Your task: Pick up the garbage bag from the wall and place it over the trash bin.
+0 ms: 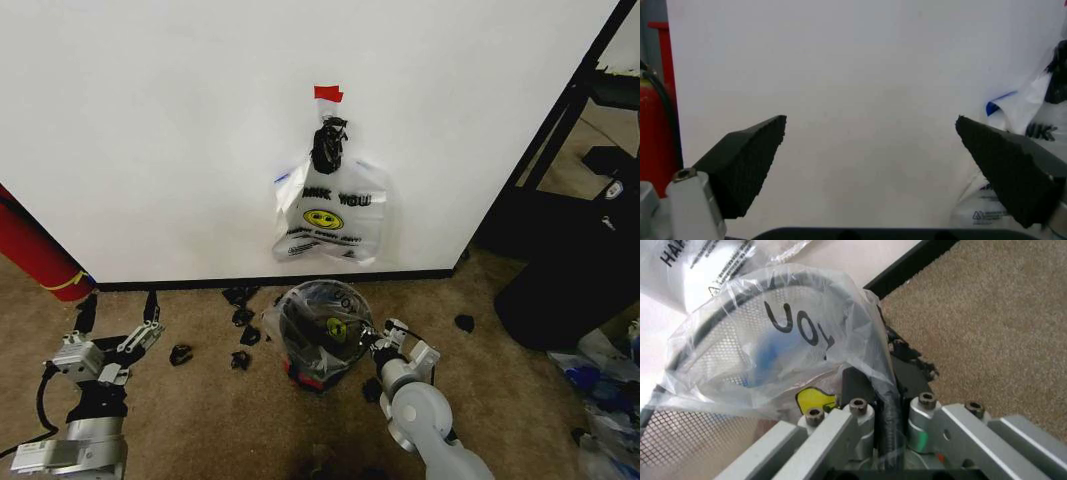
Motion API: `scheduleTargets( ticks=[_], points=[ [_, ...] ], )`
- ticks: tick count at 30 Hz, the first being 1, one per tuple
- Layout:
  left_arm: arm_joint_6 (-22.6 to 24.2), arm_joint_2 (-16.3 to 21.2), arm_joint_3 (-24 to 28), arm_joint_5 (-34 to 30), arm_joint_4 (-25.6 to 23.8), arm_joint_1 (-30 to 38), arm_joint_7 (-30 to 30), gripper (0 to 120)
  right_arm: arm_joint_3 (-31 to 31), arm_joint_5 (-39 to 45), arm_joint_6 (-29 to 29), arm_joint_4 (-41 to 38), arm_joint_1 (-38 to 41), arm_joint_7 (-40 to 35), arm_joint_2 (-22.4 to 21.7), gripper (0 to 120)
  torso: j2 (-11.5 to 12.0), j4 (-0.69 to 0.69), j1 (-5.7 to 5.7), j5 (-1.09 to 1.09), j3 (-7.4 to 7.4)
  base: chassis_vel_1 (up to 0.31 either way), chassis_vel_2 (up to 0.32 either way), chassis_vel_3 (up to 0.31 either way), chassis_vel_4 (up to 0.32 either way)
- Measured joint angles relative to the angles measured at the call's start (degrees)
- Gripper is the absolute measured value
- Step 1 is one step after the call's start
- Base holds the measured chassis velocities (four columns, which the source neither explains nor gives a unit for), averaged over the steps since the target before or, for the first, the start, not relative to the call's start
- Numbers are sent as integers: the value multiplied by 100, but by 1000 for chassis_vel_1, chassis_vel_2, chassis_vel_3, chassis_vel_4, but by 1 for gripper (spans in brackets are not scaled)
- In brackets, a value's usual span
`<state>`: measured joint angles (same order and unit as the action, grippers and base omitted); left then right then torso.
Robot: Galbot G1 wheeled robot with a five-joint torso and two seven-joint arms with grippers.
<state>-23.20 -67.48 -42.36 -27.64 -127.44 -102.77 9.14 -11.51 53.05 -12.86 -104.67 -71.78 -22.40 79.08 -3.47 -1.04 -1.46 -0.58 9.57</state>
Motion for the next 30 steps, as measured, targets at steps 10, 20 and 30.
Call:
scheduleTargets(
  ticks=[10,20,30],
  points=[
    [66,2,114,16,-1,37,1,100,-31,-2,60,-91,-61,46,-86,22,0,0,0,0,0,0,0,0,0],
    [123,18,157,31,-38,47,-1,100,-38,-141,127,-189,-134,108,-98,61,0,0,0,0,0,0,0,0,0],
    [113,22,187,57,-59,-8,-1,100,-37,-193,142,-153,-156,136,-85,95,-1,0,0,0,0,0,0,0,0]
  ],
)
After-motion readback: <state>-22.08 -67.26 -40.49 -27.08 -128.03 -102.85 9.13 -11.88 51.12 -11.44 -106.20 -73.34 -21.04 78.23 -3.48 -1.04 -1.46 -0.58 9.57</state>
